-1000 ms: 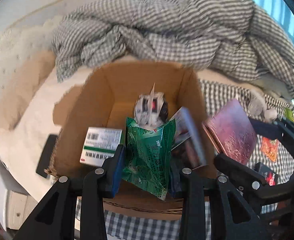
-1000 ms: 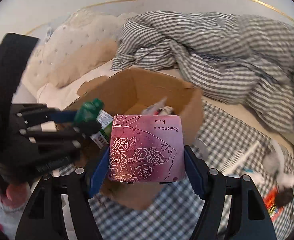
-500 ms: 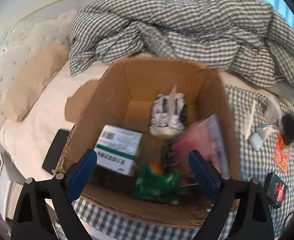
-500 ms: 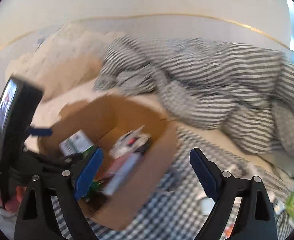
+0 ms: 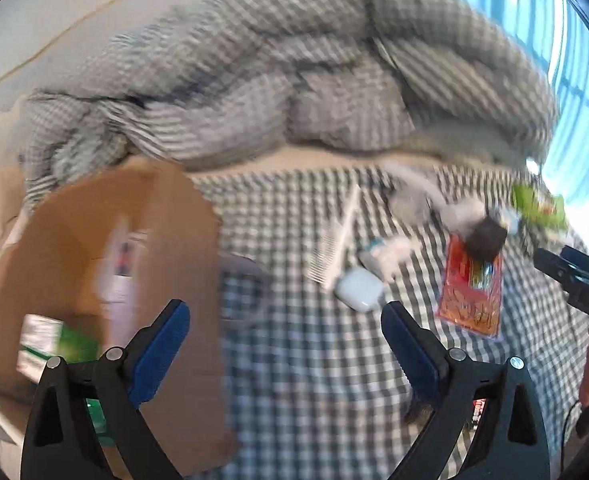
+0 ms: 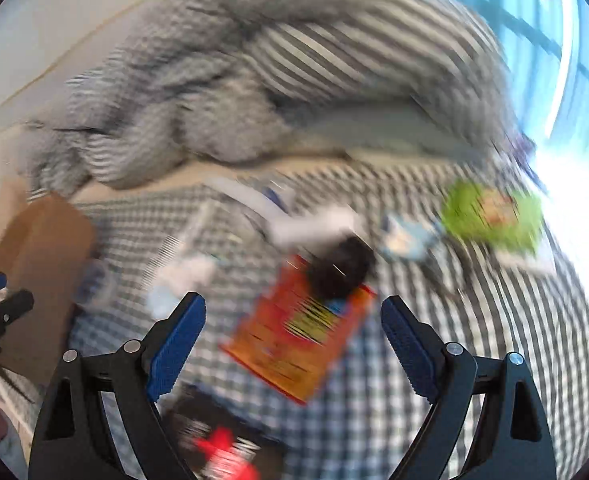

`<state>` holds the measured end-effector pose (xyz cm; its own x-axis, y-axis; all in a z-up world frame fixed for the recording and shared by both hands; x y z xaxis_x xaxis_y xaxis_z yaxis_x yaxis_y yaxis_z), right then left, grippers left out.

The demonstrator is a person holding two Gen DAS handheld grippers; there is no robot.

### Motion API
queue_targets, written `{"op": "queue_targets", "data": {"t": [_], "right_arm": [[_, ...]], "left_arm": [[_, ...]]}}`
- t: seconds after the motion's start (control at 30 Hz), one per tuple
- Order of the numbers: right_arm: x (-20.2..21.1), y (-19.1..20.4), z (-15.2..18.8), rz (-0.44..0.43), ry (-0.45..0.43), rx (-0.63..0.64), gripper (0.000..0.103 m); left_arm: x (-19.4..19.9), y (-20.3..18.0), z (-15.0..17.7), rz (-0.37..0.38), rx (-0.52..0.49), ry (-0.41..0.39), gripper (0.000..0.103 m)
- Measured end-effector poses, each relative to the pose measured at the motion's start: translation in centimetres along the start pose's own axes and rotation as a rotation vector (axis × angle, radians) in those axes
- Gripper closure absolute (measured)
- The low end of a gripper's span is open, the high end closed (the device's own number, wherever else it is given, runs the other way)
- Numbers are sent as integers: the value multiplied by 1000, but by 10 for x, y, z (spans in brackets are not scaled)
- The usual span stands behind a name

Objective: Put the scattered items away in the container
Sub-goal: 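Grasp the white toy unicorn with the left gripper while the right grasps the black hair band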

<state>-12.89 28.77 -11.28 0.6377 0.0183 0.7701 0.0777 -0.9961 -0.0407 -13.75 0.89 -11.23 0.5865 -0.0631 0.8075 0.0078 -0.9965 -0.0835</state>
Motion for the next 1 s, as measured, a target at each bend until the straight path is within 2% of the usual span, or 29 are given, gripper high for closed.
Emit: {"op": "queue_targets", "data": {"t": [0.1, 0.23, 0.47, 0.57, 0.77, 0.87, 0.93, 1.0], "right_arm": [[-26, -20, 23, 24, 44, -30, 13], [-49, -38, 33, 48, 64, -37, 13], [-88, -37, 5, 7, 29, -19, 13], [-113, -32, -8, 39, 52, 14, 13], [-152, -33, -8, 70, 80, -9, 13], [-162, -37, -3, 78, 55, -26, 13], [-158, -33, 1, 108, 8, -18, 26], [-154, -31, 4, 117, -36, -20, 28]], "left_arm": [[-37, -17, 14, -26, -30, 53, 4], [-63, -24, 18, -45, -27, 72, 4], [-93, -46, 13, -25, -15, 73, 4], [-102, -60, 7, -32, -22, 59, 4], [-116, -71, 4, -39, 9, 24, 4], [-121, -67, 7, -40, 39, 34, 4], [-123, -67, 8, -47, 38, 33, 4], [-123, -71, 7, -50, 21, 27, 4]]}}
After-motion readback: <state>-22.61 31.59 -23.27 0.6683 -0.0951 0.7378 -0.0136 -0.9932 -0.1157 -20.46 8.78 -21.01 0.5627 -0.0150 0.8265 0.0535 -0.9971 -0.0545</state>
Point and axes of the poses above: each gripper's, at about its wrist camera, not at the fingertips, and x roughly against the way its jaws point, y to its left, z to its underside, the point moved 5 cm from there along -x, roughly the way its jaws point, and after that the axes turned 14 degrees about x, right-handed, at the moved point
